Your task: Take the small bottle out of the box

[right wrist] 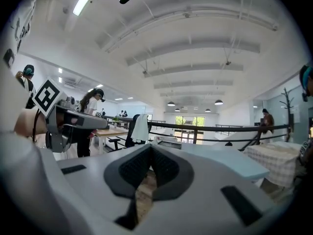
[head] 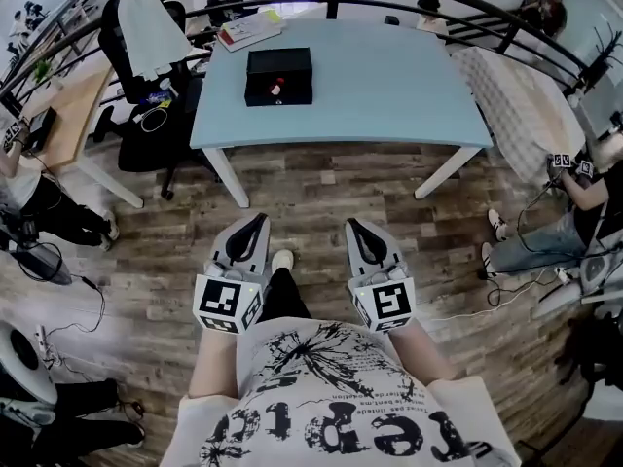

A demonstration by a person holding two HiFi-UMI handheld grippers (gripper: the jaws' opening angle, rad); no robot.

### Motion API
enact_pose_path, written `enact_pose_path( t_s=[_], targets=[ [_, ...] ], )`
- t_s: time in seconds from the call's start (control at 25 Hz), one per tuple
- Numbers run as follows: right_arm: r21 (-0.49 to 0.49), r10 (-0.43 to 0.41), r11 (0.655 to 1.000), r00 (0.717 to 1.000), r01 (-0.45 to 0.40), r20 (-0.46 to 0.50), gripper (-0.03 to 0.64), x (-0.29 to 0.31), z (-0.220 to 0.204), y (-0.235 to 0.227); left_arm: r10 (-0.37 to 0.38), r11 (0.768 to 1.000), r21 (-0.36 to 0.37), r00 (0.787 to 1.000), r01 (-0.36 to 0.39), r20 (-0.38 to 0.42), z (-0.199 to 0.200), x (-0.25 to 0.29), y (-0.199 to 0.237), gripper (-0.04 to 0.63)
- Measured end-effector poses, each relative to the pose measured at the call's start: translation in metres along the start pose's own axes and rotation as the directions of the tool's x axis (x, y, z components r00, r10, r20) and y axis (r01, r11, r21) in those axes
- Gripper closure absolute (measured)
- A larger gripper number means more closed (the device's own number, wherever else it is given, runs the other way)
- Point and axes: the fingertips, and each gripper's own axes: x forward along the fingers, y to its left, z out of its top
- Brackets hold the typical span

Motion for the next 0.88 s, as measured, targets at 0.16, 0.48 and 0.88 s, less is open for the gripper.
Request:
enact_pose_path(
  t_s=[0.16, 0.48, 0.88],
  targets=[
    [-0.002, -0.028, 1.0, 1.0, 0.028, 0.006, 0.606, 0.056, 0.007, -0.011, -0.02, 1.0, -0.005, 1.0, 0.02, 0.002, 0.004, 0.041, 0.044, 0.574],
    [-0.007, -0.088, 0.996, 0.996, 0.088, 0.004, 0.606, 0.205, 0.041, -0.039, -0.085, 0.996, -0.012, 0.996, 0.085, 0.0, 0.039, 0.149, 0.162, 0.574],
    [-0.007, -0.087, 0.996, 0.995, 0.087, -0.043, 0.606, 0.344, 0.043, -0.065, -0.117, 0.993, -0.001, 0.991, 0.117, -0.062, 0.042, 0.251, 0.262, 0.574]
  ],
)
